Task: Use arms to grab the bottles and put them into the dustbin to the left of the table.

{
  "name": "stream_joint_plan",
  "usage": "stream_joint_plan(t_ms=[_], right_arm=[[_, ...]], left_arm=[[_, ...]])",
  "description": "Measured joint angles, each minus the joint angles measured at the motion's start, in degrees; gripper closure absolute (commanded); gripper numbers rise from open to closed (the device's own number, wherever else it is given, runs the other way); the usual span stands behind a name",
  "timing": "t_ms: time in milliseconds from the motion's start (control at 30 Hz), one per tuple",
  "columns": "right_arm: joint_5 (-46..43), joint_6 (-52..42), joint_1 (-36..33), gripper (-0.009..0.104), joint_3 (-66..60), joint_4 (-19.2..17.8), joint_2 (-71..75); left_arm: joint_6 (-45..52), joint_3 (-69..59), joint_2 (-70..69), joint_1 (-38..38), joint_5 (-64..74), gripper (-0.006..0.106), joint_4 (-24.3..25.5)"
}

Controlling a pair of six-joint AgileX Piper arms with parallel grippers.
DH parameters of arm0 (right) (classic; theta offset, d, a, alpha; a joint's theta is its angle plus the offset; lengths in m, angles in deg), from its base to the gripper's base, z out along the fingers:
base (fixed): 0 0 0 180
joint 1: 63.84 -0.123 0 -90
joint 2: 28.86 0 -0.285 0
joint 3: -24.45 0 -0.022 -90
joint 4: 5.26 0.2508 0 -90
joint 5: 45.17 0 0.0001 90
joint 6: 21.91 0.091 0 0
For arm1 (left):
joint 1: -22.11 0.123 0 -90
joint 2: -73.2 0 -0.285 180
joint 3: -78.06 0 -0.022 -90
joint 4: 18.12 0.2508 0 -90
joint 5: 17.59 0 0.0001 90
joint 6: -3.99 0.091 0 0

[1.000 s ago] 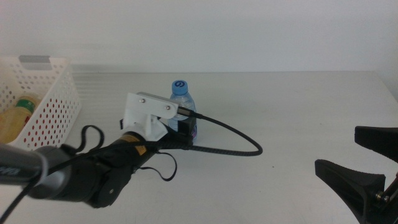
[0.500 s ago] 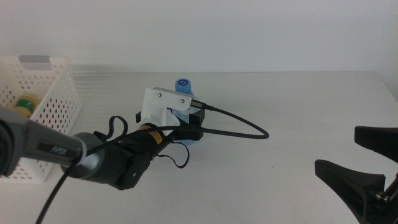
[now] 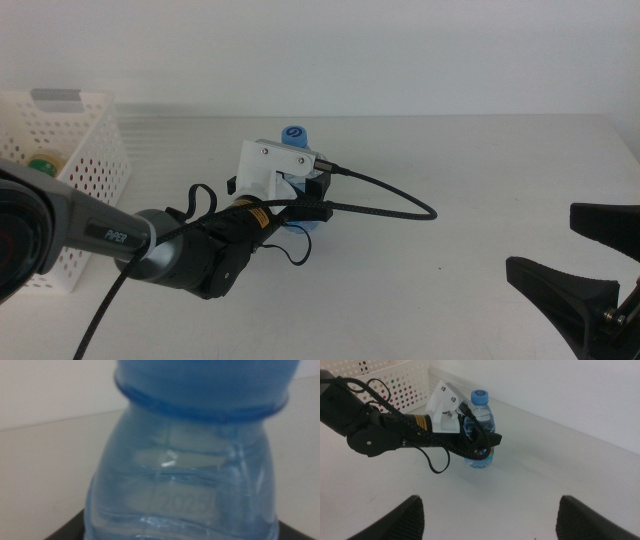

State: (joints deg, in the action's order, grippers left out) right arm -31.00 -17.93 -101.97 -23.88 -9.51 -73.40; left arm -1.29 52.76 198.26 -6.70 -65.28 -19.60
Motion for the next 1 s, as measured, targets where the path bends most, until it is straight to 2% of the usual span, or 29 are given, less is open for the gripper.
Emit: stream_joint_plan(t_ms=[67,100,333,667,1000], right_arm=[[0.00,0.00,0.00,0.023,0.00,0.00,0.00],[0.00,0.00,0.00,0.023,0.00,0.00,0.00],[0.00,0.00,0.00,0.023,0.00,0.00,0.00],[0.00,0.00,0.00,0.023,0.00,0.00,0.00],[0.00,0.00,0.00,0.023,0.00,0.00,0.00]], left_arm=[[0.00,-0.10,-0.13,0.00,0.00,0.105,0.14],[0.00,-0.43,-0.50,0.00,0.15,0.105,0.14],[0.07,-4.93,-8.66,0.00,8.45,0.105,0.33],[1.30,-4.94,-26.27,0.00,30.67,0.105,0.53],[2.08,9.83,-31.25,1.70,70.11,0.105,0.53]])
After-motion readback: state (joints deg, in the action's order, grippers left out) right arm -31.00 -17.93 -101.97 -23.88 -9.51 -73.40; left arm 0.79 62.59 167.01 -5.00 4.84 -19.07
